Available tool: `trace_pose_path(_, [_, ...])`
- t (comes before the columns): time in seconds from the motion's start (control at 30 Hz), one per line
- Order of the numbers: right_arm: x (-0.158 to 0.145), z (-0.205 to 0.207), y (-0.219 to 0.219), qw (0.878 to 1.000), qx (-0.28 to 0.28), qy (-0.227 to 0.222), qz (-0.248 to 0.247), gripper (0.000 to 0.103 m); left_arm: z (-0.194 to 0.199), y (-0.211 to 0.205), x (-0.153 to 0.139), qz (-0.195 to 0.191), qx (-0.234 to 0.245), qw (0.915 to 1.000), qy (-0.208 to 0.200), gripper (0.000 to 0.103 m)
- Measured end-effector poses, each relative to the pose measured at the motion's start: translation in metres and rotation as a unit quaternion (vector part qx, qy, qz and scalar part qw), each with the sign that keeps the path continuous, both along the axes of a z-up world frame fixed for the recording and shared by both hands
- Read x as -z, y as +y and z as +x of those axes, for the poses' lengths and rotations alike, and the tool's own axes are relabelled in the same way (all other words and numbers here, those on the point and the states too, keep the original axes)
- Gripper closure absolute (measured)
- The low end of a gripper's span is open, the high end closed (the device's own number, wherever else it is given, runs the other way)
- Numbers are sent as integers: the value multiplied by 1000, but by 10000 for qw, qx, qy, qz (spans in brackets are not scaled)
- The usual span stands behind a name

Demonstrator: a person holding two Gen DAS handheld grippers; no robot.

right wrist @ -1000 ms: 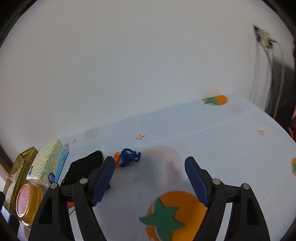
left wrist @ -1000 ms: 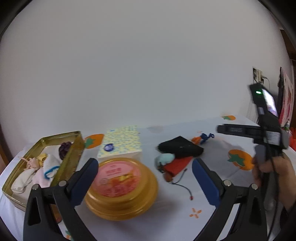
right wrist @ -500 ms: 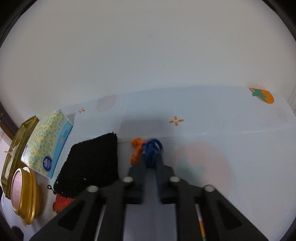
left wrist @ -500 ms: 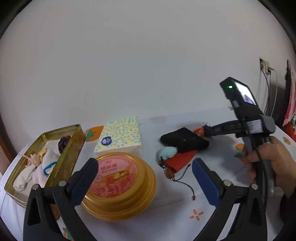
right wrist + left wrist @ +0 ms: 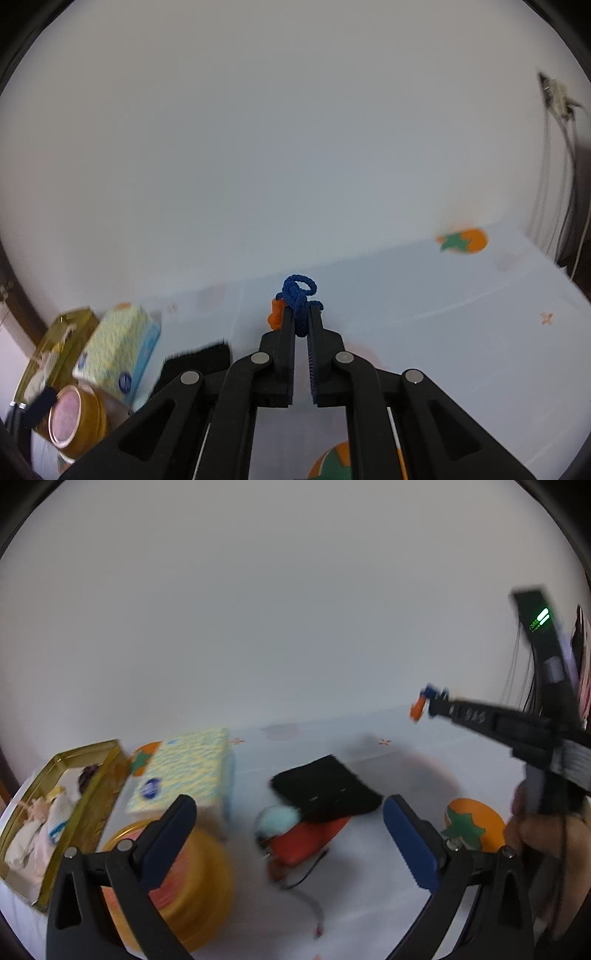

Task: Organize soft objects
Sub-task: 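Grasp the blue knit toy with the right tool while the left tool grasps the black cloth, then carry the black cloth and blue toy over the gold tray with both tools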

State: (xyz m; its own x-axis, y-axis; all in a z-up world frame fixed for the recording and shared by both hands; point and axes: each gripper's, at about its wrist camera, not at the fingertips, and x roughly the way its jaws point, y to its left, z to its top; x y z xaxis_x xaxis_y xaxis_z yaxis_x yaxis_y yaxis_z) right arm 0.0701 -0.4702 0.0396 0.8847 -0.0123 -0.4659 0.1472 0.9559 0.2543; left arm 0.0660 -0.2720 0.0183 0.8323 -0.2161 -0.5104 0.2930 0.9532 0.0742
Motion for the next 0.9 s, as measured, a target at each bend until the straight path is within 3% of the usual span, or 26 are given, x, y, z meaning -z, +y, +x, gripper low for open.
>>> trace_pose_path(0.17, [-11,-10,-8,9981,464,-357,-170,96,35,-36,9,324,-91,9992,212,1])
trace_pose_path(0.3, [-13,-11,-18,9976,590,-367,-56,96,67,-46,22,341,-348,9957,783,3])
trace_pose_path(0.47, [-10,-9,-23,9975,625,-304,79,96,103,-57,47,599,-671,9841,1533,4])
trace_pose_path(0.53, [-9,-8,-23,9976,616,-290,87,96,112,-57,55,529,-641,9799,1814,6])
trace_pose_path(0.63, [-7,-5,-23,9978,616,-246,52,96,118,-45,55,25,-469,9787,1997,24])
trace_pose_path(0.7, [-4,-3,-23,9980,600,-195,67,96,115,-39,52,-84,-461,9805,1909,48])
trace_pose_path(0.73, [-3,-3,-22,9980,593,-176,82,96,114,-37,51,-119,-401,9813,1880,71])
trace_pose_path(0.77, [-2,-2,-22,9981,587,-155,92,96,113,-35,49,-246,-254,9816,1877,81])
trace_pose_path(0.83, [-1,-2,-22,9981,580,-172,81,96,105,-26,42,-487,-94,9836,1735,81])
trace_pose_path(0.9, [-2,-3,-20,9982,555,-241,56,96,91,-15,28,-763,-10,9894,1233,81])
